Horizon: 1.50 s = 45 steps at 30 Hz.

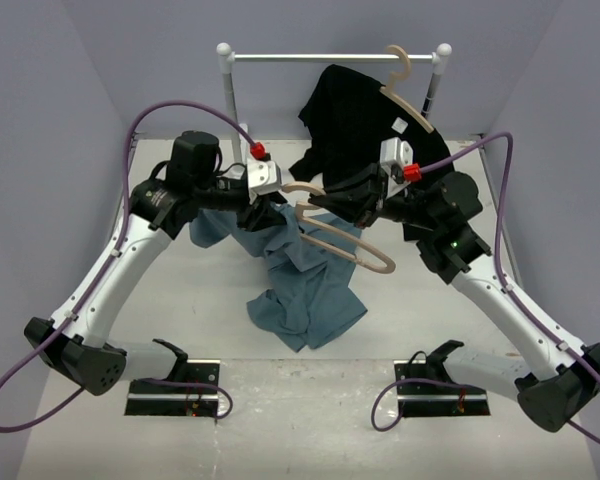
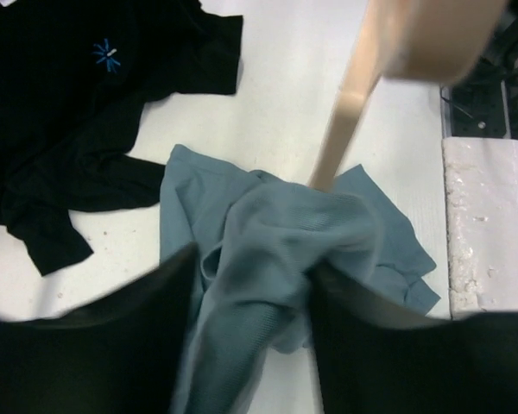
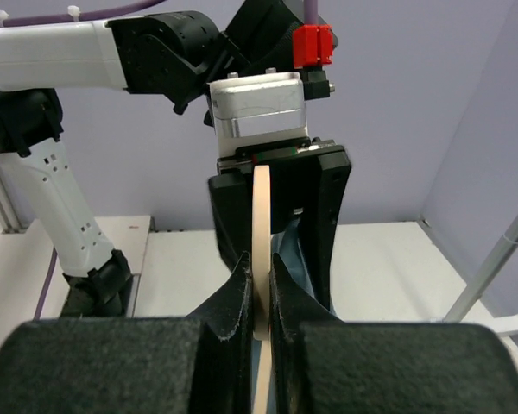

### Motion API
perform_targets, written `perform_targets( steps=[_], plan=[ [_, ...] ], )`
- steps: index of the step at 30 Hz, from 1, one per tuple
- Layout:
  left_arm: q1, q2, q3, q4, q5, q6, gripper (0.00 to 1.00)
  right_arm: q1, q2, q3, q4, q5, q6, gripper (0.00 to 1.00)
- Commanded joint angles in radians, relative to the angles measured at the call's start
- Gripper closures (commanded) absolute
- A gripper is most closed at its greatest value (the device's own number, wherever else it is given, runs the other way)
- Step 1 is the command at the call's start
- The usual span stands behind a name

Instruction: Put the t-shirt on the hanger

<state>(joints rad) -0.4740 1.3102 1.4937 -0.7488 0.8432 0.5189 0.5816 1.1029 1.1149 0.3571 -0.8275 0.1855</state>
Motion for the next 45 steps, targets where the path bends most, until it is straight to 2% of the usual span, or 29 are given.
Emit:
perform_targets(
  steps=[1, 3, 9, 10, 11, 13, 14, 19, 23, 29, 30, 31, 33, 34, 36, 38, 39, 41, 42, 43, 45],
  plan=[
    [-0.005, -0.014, 0.017, 0.093, -0.061, -0.061, 0.23, 0.011, -0.044, -0.027, 0.028, 0.004, -0.010, 1.00],
    [-0.006, -0.021, 0.007, 0.103, -0.066, -0.060, 0.00, 0.009, -0.058, -0.031, 0.004, 0.019, -0.025, 1.00],
    [-0.006, -0.059, 0.019, 0.028, -0.154, 0.012, 0.00, -0.028, -0.096, -0.048, -0.012, 0.031, -0.024, 1.00],
    [-0.006, -0.068, 0.026, -0.005, -0.154, 0.039, 0.04, -0.035, -0.101, -0.049, -0.020, 0.034, -0.024, 1.00],
    [-0.006, -0.075, 0.030, -0.030, -0.146, 0.060, 0.13, -0.041, -0.107, -0.049, -0.028, 0.035, -0.025, 1.00],
    [-0.006, -0.086, 0.032, -0.054, -0.128, 0.082, 0.38, -0.053, -0.118, -0.047, -0.043, 0.035, -0.032, 1.00],
    [-0.006, -0.090, 0.030, -0.056, -0.123, 0.084, 0.45, -0.055, -0.121, -0.045, -0.051, 0.036, -0.037, 1.00],
    [-0.011, -0.054, 0.021, -0.064, -0.108, 0.082, 0.57, -0.062, -0.133, -0.040, -0.070, -0.001, -0.041, 1.00],
    [-0.027, 0.012, 0.063, -0.101, -0.083, 0.087, 1.00, -0.062, -0.133, -0.036, -0.070, -0.021, -0.034, 1.00],
    [-0.029, 0.036, 0.094, -0.081, -0.059, 0.097, 1.00, -0.063, -0.130, -0.039, -0.098, -0.004, -0.037, 1.00],
    [-0.030, 0.030, 0.095, -0.068, -0.075, 0.085, 1.00, -0.064, -0.132, -0.052, -0.110, 0.018, -0.038, 0.92],
    [-0.031, 0.023, 0.095, -0.059, -0.093, 0.077, 1.00, -0.066, -0.140, -0.068, -0.120, 0.048, -0.033, 0.80],
    [-0.031, 0.010, 0.094, -0.056, -0.128, 0.073, 1.00, -0.074, -0.173, -0.106, -0.138, 0.148, -0.005, 0.43],
    [-0.030, 0.002, 0.093, -0.055, -0.136, 0.070, 1.00, -0.080, -0.196, -0.128, -0.152, 0.226, 0.018, 0.29],
    [-0.031, -0.026, 0.074, -0.041, -0.191, 0.052, 1.00, -0.096, -0.257, -0.184, -0.219, 0.417, 0.083, 0.15],
    [-0.031, -0.094, 0.027, -0.003, -0.272, 0.036, 1.00, -0.115, -0.401, -0.288, -0.318, 0.763, 0.185, 0.02],
    [-0.031, -0.098, 0.024, 0.000, -0.277, 0.035, 1.00, -0.117, -0.411, -0.294, -0.325, 0.784, 0.220, 0.01],
    [-0.031, -0.154, -0.014, 0.050, -0.376, -0.011, 1.00, -0.155, -0.569, -0.400, -0.408, 0.934, 0.346, 0.01],
    [-0.031, -0.168, -0.018, 0.051, -0.378, -0.022, 1.00, -0.157, -0.574, -0.433, -0.421, 0.932, 0.364, 0.02],
    [-0.031, -0.192, -0.021, 0.054, -0.385, -0.039, 1.00, -0.175, -0.602, -0.498, -0.427, 0.906, 0.502, 0.05],
    [-0.031, -0.218, -0.022, 0.058, -0.368, -0.064, 1.00, -0.175, -0.589, -0.566, -0.339, 0.838, 0.596, 0.11]
  ],
)
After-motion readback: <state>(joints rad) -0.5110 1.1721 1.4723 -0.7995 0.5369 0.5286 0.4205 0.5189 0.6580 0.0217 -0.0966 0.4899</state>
